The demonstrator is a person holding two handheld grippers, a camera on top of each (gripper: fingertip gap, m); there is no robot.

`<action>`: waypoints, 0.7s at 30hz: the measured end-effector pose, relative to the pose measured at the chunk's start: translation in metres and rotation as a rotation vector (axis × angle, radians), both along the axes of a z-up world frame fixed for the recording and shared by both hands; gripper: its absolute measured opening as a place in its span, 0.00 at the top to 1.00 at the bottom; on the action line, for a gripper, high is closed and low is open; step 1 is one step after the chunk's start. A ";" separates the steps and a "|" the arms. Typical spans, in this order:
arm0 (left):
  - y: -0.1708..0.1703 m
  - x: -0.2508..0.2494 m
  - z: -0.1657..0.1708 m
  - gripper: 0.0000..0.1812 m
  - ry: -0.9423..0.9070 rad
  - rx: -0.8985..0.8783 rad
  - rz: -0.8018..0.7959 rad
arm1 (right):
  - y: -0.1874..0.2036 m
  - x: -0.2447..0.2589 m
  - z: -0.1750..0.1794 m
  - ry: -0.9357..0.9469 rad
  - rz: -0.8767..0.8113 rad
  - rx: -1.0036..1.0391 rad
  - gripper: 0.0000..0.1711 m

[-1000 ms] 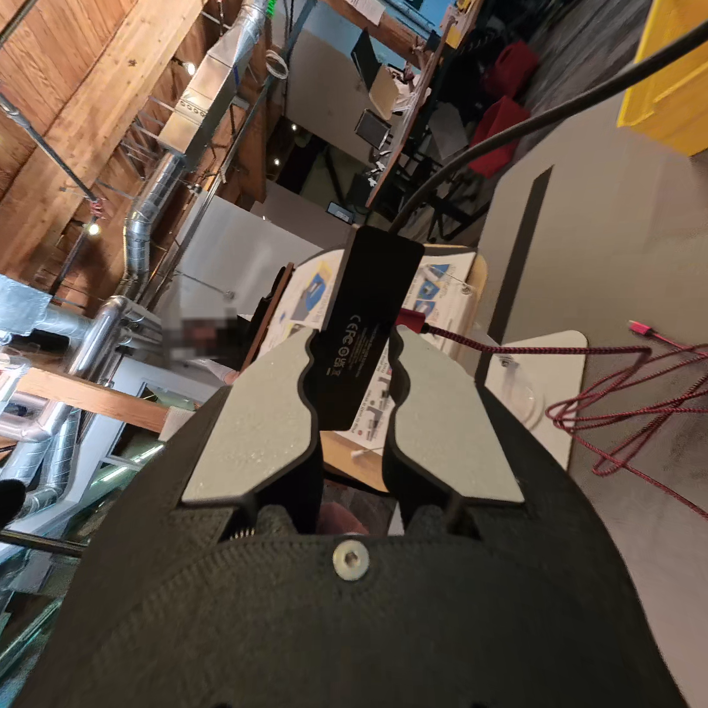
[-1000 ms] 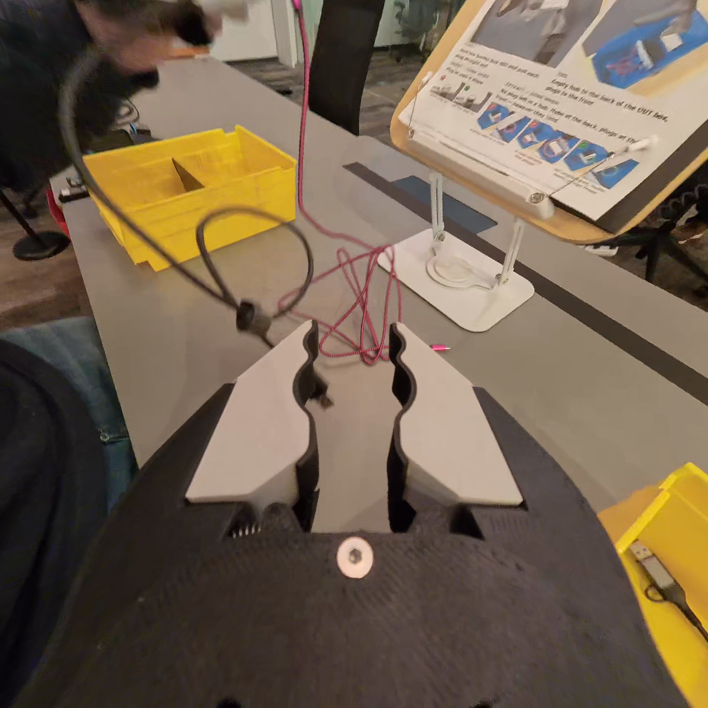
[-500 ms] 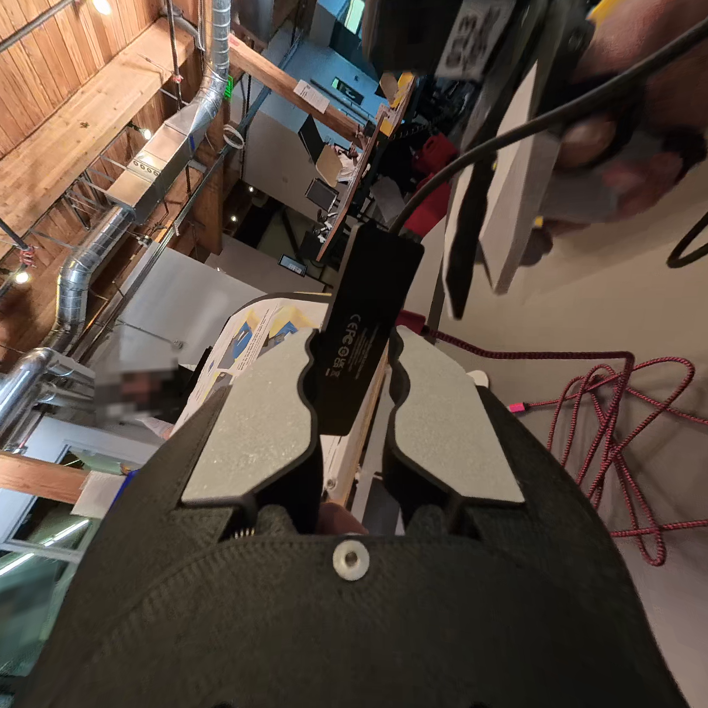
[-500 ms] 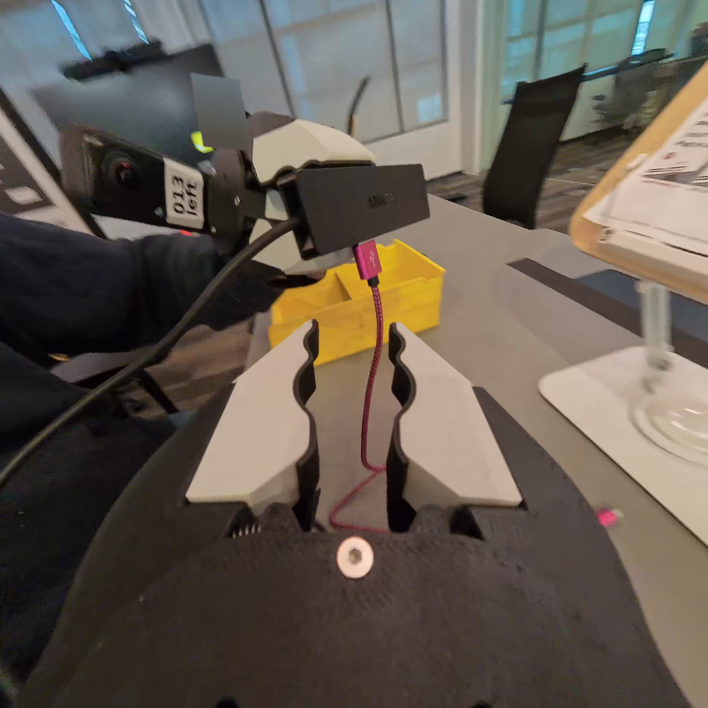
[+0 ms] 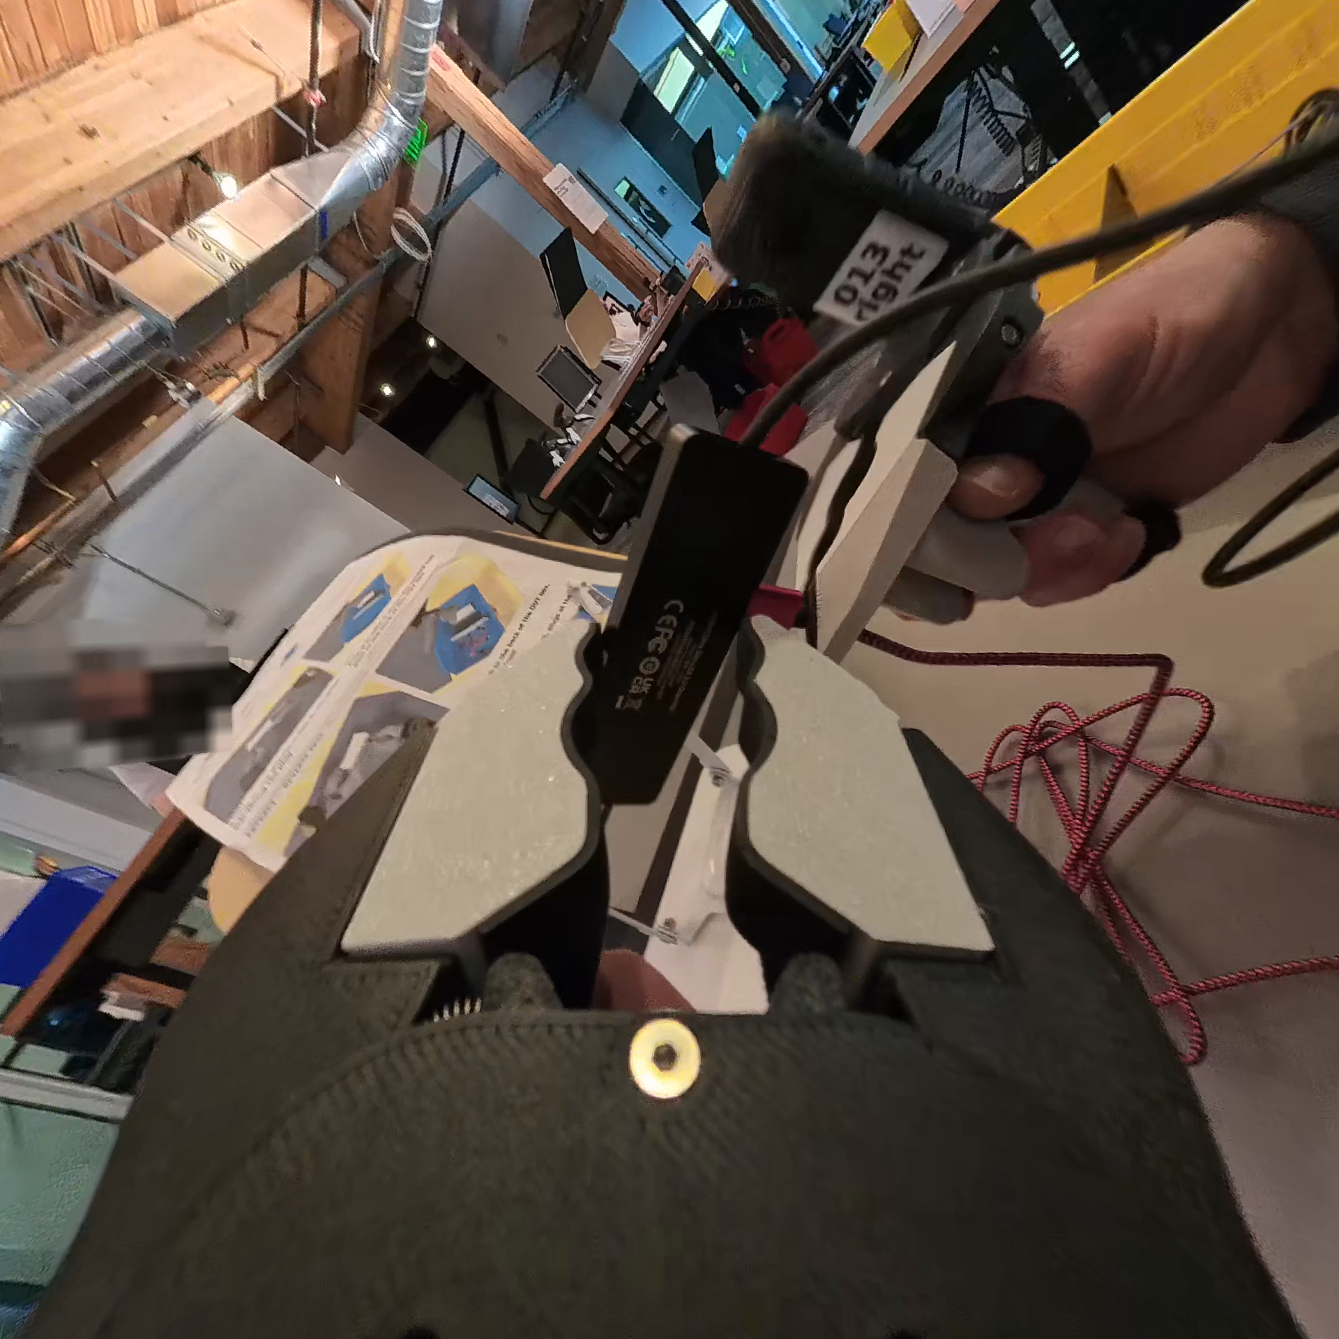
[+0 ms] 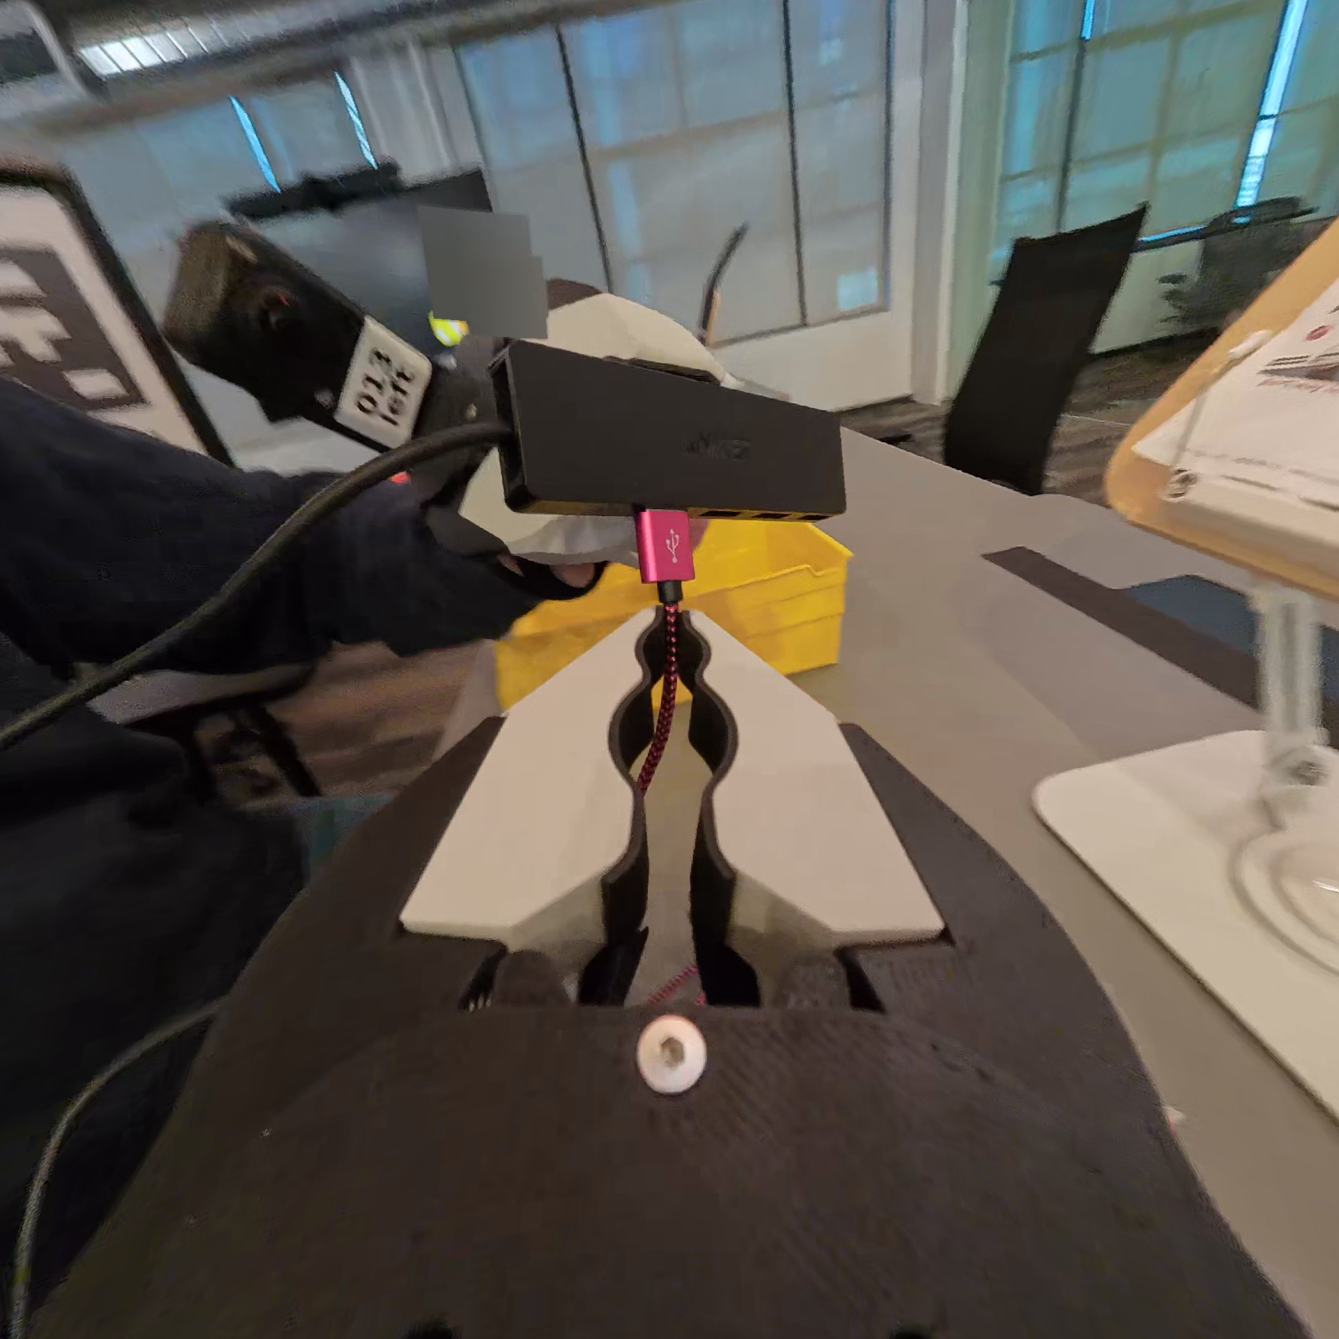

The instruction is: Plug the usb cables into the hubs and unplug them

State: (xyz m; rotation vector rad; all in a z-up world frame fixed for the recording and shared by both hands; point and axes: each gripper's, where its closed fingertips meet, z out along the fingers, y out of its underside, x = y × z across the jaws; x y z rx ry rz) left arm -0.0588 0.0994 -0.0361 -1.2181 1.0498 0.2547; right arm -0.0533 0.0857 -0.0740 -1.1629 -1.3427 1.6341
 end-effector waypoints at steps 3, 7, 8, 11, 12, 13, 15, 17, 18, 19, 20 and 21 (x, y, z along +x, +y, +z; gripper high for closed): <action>-0.001 -0.007 -0.003 0.77 -0.047 -0.071 -0.001 | 0.013 0.001 -0.006 -0.079 -0.125 0.198 1.00; -0.003 -0.016 -0.014 0.51 -0.158 -0.297 -0.002 | 0.028 0.008 -0.014 -0.202 -0.246 0.516 1.00; -0.005 -0.016 -0.015 0.46 -0.184 -0.346 -0.015 | 0.030 0.009 -0.015 -0.223 -0.256 0.560 1.00; -0.008 -0.011 -0.020 0.30 -0.215 -0.438 -0.037 | 0.035 0.009 -0.016 -0.268 -0.273 0.636 1.00; -0.008 -0.008 -0.021 0.27 -0.217 -0.457 -0.044 | 0.035 0.009 -0.017 -0.281 -0.272 0.651 1.00; -0.008 -0.005 -0.024 0.24 -0.211 -0.470 -0.046 | 0.035 0.009 -0.017 -0.292 -0.268 0.661 1.00; -0.007 0.001 -0.030 0.19 -0.182 -0.495 -0.050 | 0.033 0.009 -0.021 -0.324 -0.247 0.679 1.00; -0.002 0.003 -0.033 0.19 -0.161 -0.483 -0.042 | 0.031 0.008 -0.026 -0.357 -0.231 0.699 1.00; 0.001 0.003 -0.034 0.19 -0.150 -0.478 -0.040 | 0.029 0.008 -0.029 -0.372 -0.218 0.705 1.00; 0.003 0.004 -0.037 0.19 -0.134 -0.484 -0.037 | 0.026 0.008 -0.032 -0.383 -0.206 0.709 1.00; 0.005 0.004 -0.039 0.19 -0.118 -0.488 -0.032 | 0.024 0.007 -0.034 -0.392 -0.196 0.710 1.00; 0.007 0.004 -0.041 0.19 -0.116 -0.489 -0.031 | 0.022 0.007 -0.036 -0.397 -0.187 0.707 1.00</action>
